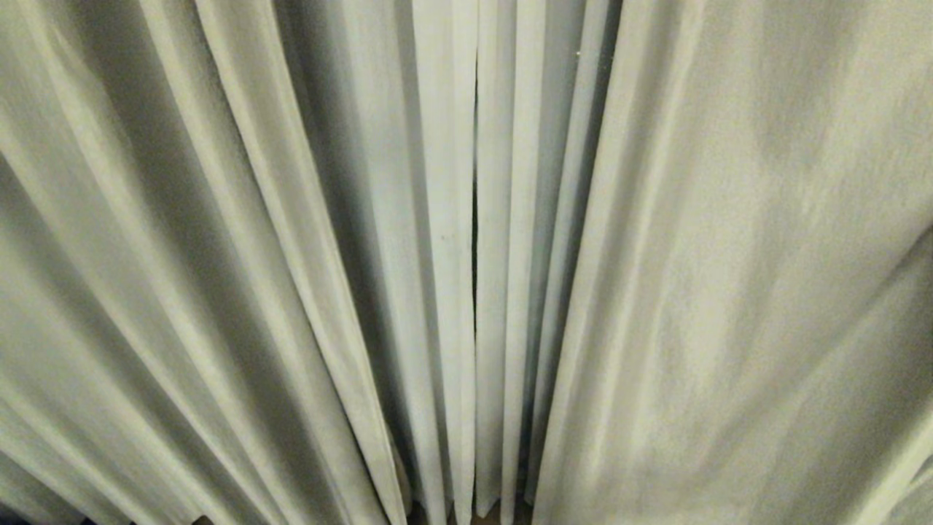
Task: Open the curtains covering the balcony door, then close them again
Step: Pull the outer curtains open on both sides
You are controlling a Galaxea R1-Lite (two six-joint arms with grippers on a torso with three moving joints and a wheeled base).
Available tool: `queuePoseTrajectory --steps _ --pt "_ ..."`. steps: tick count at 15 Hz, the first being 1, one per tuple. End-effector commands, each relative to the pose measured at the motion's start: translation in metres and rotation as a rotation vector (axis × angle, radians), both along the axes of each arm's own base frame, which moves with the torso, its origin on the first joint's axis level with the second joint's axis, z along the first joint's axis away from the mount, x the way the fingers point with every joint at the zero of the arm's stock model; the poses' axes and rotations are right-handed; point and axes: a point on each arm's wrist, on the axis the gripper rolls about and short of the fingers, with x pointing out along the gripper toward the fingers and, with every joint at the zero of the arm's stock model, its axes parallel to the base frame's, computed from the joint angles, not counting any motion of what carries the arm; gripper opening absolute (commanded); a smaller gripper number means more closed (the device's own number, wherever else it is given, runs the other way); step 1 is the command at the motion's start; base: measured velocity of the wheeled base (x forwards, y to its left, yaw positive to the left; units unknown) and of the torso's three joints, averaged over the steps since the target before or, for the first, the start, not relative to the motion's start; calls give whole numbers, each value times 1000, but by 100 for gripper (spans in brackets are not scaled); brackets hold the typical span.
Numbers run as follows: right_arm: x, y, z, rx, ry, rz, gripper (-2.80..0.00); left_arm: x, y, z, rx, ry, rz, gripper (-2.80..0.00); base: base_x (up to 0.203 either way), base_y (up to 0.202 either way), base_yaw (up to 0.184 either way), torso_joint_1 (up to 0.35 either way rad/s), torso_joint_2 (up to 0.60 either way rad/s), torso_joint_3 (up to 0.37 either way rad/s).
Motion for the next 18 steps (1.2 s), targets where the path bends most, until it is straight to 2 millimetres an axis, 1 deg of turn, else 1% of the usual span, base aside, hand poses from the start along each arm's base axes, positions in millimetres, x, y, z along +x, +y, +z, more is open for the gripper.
queuePoseTrajectory --steps 1,2,3,4,9,10,14,16,18 --pt "-23 71 16 -28 -54 183 -280 0 0 0 0 -1 -1 -280 0 0 0 0 0 0" --pt "-22 89 12 -24 -54 251 -280 0 0 0 0 -1 -1 -280 0 0 0 0 0 0" --pt "-23 103 8 -27 -69 305 -280 0 0 0 0 -1 1 -280 0 0 0 0 0 0" --pt "-24 109 8 -37 -92 329 -280 0 0 0 0 -1 -1 -280 0 0 0 0 0 0" --pt "-23 110 7 -32 -88 339 -280 0 0 0 0 -1 -1 -280 0 0 0 0 0 0" --pt "-23 110 7 -33 -88 340 0 0 0 0 0 -1 -1 -280 0 0 0 0 0 0" --pt "-26 111 6 -32 -81 335 0 0 0 0 0 -1 0 -280 0 0 0 0 0 0" --pt "-39 115 1 -28 -71 332 0 0 0 0 0 -1 -1 -280 0 0 0 0 0 0" --pt "-63 120 -11 -17 -50 319 0 0 0 0 0 -1 -1 -280 0 0 0 0 0 0"
